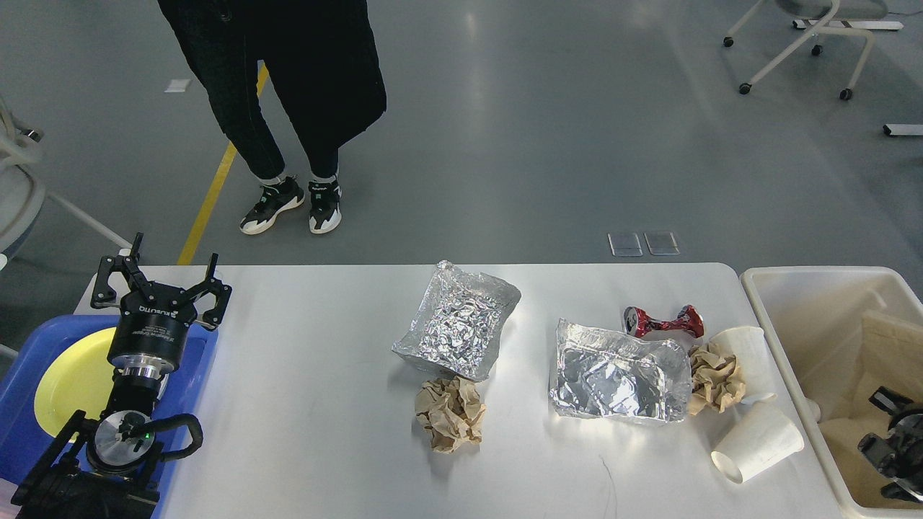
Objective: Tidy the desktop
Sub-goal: 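Open the right gripper inside the bin to release the bag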
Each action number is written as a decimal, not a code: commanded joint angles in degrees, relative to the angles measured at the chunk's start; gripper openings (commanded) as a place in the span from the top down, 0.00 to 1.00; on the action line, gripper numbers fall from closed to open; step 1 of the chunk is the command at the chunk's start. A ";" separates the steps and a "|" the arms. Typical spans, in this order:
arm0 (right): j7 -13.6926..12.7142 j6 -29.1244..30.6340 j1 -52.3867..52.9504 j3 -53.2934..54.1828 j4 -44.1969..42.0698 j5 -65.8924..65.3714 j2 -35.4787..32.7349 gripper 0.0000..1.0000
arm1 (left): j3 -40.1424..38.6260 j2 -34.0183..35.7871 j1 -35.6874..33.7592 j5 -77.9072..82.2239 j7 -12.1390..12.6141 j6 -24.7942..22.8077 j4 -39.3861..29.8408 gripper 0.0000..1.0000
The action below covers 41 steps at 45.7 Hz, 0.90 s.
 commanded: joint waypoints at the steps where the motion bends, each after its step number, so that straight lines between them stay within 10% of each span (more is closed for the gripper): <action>1: -0.01 -0.13 -0.20 -0.08 0.06 -0.12 0.76 1.00 | 0.00 0.00 -0.01 0.00 0.08 -0.02 0.00 0.04; 27: -0.19 -0.48 -2.48 -0.16 0.41 -0.56 2.61 1.00 | 0.00 0.00 -0.01 0.00 0.00 -0.02 0.00 0.04; 33: -0.02 -2.94 -2.48 -0.16 0.58 -0.65 2.70 0.29 | 0.00 0.00 -0.01 0.00 0.00 -0.02 0.00 0.04; 37: -0.01 -3.65 -2.48 -0.08 0.76 -0.74 2.70 0.02 | 0.00 0.00 -0.01 0.00 0.00 -0.02 0.00 0.04; 41: -0.10 -3.65 -2.48 0.10 0.94 -0.65 2.79 0.00 | 0.00 0.00 -0.01 0.00 0.08 -0.02 0.00 0.04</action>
